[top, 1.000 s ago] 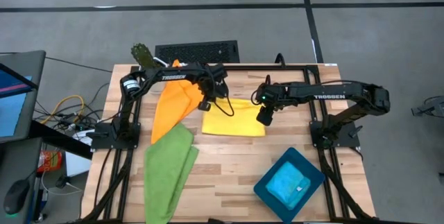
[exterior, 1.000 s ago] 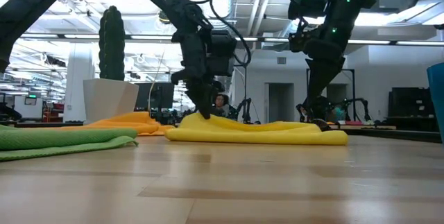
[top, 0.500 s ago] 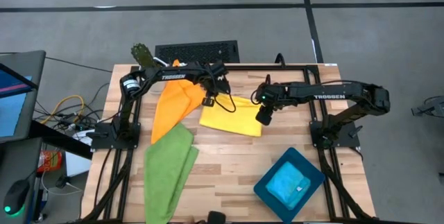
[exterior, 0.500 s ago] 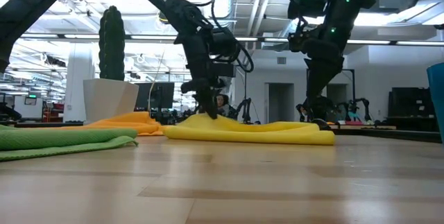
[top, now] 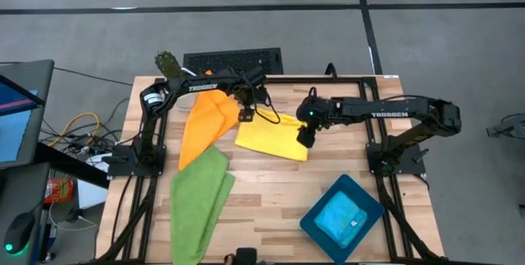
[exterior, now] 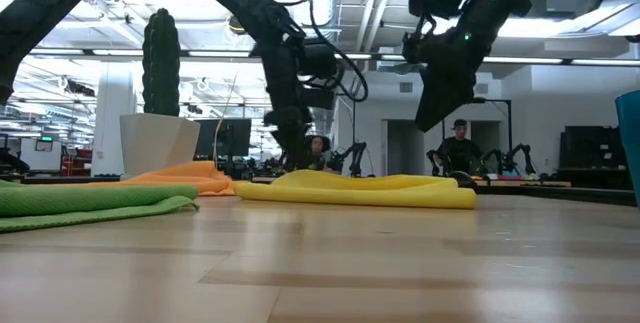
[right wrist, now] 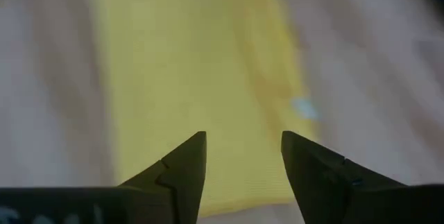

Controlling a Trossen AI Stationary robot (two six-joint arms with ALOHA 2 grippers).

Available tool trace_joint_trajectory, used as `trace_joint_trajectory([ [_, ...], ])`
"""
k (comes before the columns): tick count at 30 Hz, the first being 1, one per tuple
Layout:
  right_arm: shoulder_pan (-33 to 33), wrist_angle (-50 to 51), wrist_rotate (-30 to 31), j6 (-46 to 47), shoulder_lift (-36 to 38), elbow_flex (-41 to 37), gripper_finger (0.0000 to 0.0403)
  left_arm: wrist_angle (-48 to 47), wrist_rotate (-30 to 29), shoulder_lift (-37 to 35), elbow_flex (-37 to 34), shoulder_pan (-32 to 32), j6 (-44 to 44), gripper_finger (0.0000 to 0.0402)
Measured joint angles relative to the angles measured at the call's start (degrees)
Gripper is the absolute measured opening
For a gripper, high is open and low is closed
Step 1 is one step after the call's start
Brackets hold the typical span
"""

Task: Fold microfiber towels
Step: Fold the yellow microfiber towel

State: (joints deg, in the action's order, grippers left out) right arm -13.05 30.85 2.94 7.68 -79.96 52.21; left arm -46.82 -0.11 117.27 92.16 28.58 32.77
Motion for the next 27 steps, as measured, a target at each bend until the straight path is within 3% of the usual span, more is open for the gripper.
trace_joint_trajectory([
  [2, 2.79, 0.04, -1.76, -0.52, 0.0, 0.0, 0.0206, -3.74, 2.08, -1.75, 0.0, 0.27, -3.07, 0.0296],
  [6, 9.35, 0.4, -1.51, -0.61, 0.0, 0.0, 0.0194, -12.92, 14.55, -6.71, -0.6, 0.95, -9.01, 0.0304],
  [10, 15.78, 0.54, 1.69, -0.15, -1.09, 0.05, 0.0182, -12.05, 23.04, -14.43, -6.89, -0.14, -11.49, 0.0304],
  [13, 19.1, 2.52, 4.65, 0.59, -3.31, -0.08, 0.0176, -6.08, 21.99, -19.51, -16.18, -3.06, -11.35, 0.0304],
  [19, 20.58, 0.21, 4.84, 1.88, -10.67, -0.04, 0.0174, 14.49, 21.18, -27.57, -36.7, -7.59, -8.53, 0.0304],
  [23, 20.4, 0.61, 4.69, 3.29, -13.4, -0.06, 0.0173, 21.76, 19.24, -28.97, -42.62, -9.95, -7.95, 0.0304],
  [27, 20.42, 0.33, 4.45, 3.02, -14.02, -0.03, 0.0175, 25.4, 12.77, -28.98, -45.15, -12.79, -3.61, 0.0304],
])
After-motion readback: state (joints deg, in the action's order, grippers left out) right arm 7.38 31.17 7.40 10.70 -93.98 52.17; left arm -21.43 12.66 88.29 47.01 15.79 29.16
